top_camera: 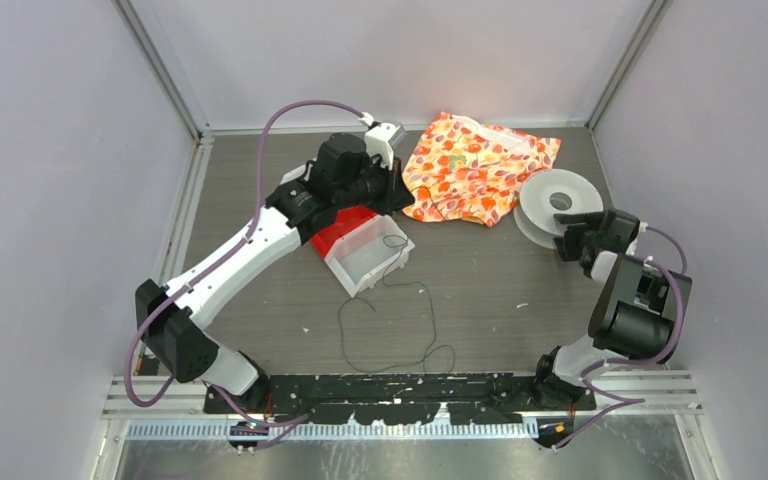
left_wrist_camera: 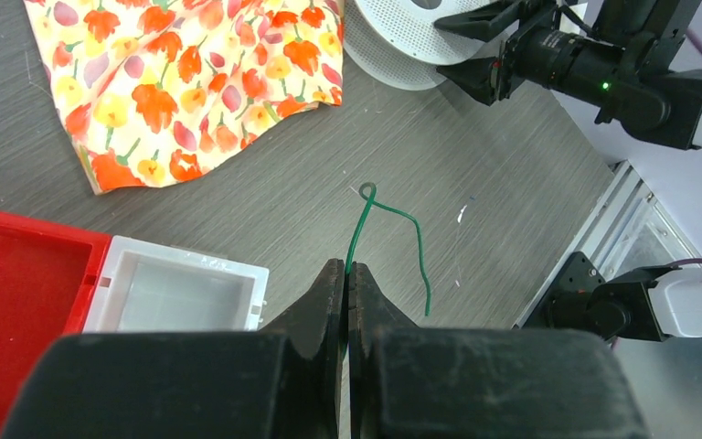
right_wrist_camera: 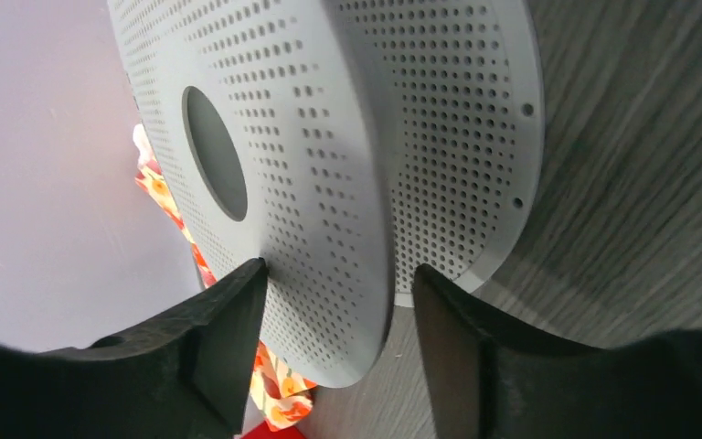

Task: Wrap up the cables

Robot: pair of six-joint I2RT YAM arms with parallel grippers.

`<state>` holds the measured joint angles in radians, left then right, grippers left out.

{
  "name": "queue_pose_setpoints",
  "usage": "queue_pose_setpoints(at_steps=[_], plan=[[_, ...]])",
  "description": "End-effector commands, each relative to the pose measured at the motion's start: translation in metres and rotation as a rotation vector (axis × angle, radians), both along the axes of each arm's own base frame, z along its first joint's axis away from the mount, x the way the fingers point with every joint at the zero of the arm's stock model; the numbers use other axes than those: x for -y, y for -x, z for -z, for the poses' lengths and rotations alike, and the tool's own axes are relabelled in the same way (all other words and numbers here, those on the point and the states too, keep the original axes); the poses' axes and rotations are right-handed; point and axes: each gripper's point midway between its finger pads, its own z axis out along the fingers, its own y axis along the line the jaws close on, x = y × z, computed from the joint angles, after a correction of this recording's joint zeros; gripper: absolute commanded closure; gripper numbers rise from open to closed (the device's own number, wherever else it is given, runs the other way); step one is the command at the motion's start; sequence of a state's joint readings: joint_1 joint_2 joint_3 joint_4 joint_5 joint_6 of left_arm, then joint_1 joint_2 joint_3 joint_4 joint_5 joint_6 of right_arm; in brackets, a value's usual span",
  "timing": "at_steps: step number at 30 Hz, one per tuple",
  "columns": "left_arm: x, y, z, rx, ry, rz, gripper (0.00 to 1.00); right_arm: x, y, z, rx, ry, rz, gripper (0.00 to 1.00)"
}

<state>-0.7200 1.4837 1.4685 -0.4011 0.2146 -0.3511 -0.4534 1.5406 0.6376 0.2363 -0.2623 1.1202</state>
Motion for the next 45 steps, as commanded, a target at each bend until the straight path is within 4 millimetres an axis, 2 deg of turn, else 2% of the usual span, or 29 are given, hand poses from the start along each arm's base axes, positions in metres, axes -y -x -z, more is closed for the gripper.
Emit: queue_pose_setpoints(at_steps=[1, 4, 7, 8, 12, 15, 16, 17, 19, 20, 23, 24, 27, 32, 38, 42, 45], plan=[[0.001, 0.005, -0.023, 0.058, 0.05, 0.029, 1.0, 0.016, -0.02, -0.04, 0.196, 0.035, 0.078, 0.48], [0.001, 0.006, -0.022, 0.056, 0.051, 0.029, 0.99, 0.016, -0.017, -0.048, 0.211, 0.054, 0.082, 0.72], [0.0, 0.007, -0.023, 0.055, 0.051, 0.029, 0.99, 0.015, -0.009, -0.067, 0.211, 0.092, 0.072, 0.95], [-0.001, 0.007, -0.023, 0.057, 0.049, 0.027, 0.99, 0.013, -0.006, -0.078, 0.216, 0.11, 0.062, 0.99], [-0.004, 0.006, -0.027, 0.075, 0.032, 0.024, 1.0, -0.001, 0.02, -0.127, 0.168, 0.259, -0.013, 0.99], [-0.011, 0.001, -0.035, 0.103, 0.005, -0.006, 1.0, -0.027, 0.04, -0.163, 0.058, 0.458, -0.135, 0.99], [-0.014, -0.002, -0.036, 0.111, -0.007, -0.028, 1.0, -0.037, 0.046, -0.17, 0.016, 0.525, -0.178, 1.0], [-0.018, -0.006, -0.041, 0.12, -0.012, -0.05, 1.0, -0.053, 0.049, -0.18, 0.004, 0.584, -0.247, 0.99], [-0.029, -0.014, -0.044, 0.103, -0.008, -0.108, 1.0, -0.089, 0.056, -0.187, -0.034, 0.69, -0.392, 0.99], [-0.035, -0.019, -0.047, 0.093, 0.001, -0.135, 1.0, -0.116, 0.059, -0.191, -0.031, 0.752, -0.476, 0.99], [-0.057, -0.03, -0.049, 0.054, 0.01, -0.207, 1.0, -0.154, 0.065, -0.192, -0.059, 0.91, -0.583, 0.99], [-0.062, -0.032, -0.048, 0.047, 0.006, -0.224, 1.0, -0.16, 0.064, -0.191, -0.08, 0.98, -0.583, 1.0], [-0.08, -0.042, -0.045, 0.04, -0.019, -0.299, 1.0, -0.195, 0.059, -0.185, -0.108, 1.148, -0.648, 0.99], [-0.098, -0.051, -0.037, -0.016, -0.011, -0.373, 1.0, -0.241, 0.037, -0.165, -0.092, 1.22, -0.682, 0.99], [-0.097, -0.047, -0.032, -0.037, 0.002, -0.362, 1.0, -0.268, 0.02, -0.156, -0.054, 1.183, -0.665, 0.99], [-0.092, -0.045, -0.031, -0.05, 0.015, -0.342, 1.0, -0.274, 0.017, -0.151, -0.034, 1.138, -0.646, 0.99], [-0.09, -0.044, -0.03, -0.056, 0.025, -0.331, 1.0, -0.278, 0.022, -0.155, 0.009, 1.083, -0.625, 0.99]])
